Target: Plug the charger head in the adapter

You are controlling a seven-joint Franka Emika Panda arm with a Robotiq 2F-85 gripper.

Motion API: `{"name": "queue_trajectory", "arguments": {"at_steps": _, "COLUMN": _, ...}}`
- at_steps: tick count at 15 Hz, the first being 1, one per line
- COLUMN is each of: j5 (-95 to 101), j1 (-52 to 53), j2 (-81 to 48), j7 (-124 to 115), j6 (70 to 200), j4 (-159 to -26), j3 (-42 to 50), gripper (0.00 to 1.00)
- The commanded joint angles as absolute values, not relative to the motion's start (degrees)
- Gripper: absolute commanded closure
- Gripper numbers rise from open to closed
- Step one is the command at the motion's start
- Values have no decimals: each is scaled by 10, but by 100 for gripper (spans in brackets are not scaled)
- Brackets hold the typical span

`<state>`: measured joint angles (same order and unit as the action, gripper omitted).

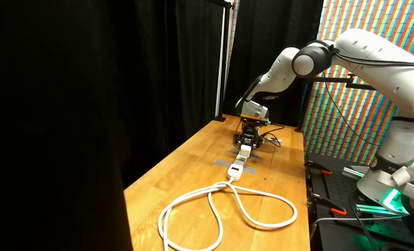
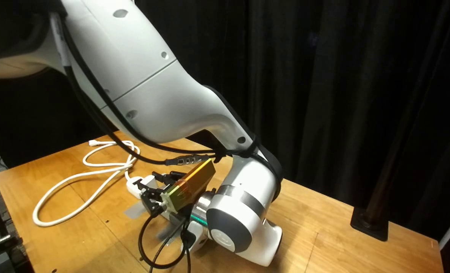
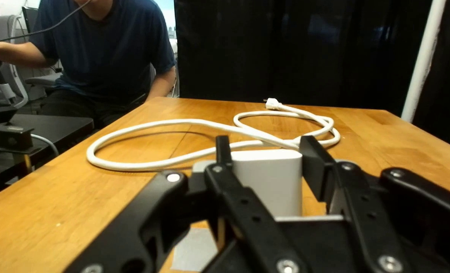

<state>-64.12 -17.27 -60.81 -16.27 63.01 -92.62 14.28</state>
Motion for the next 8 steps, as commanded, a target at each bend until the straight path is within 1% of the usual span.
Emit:
{"name": "queue_trajectory", "arguments": {"at_steps": 1, "j5": -647, "j1": -173, "j2": -612, "j7": -186, "j6": 645, "j4": -903, "j3": 144, "gripper": 77}}
{"name": "queue_trajectory", "arguments": {"at_steps": 8, "j5": -644, "j1": -177, "j2": -615, "j7": -188, "j6": 657, "j4": -893, "j3": 139, "gripper": 77}}
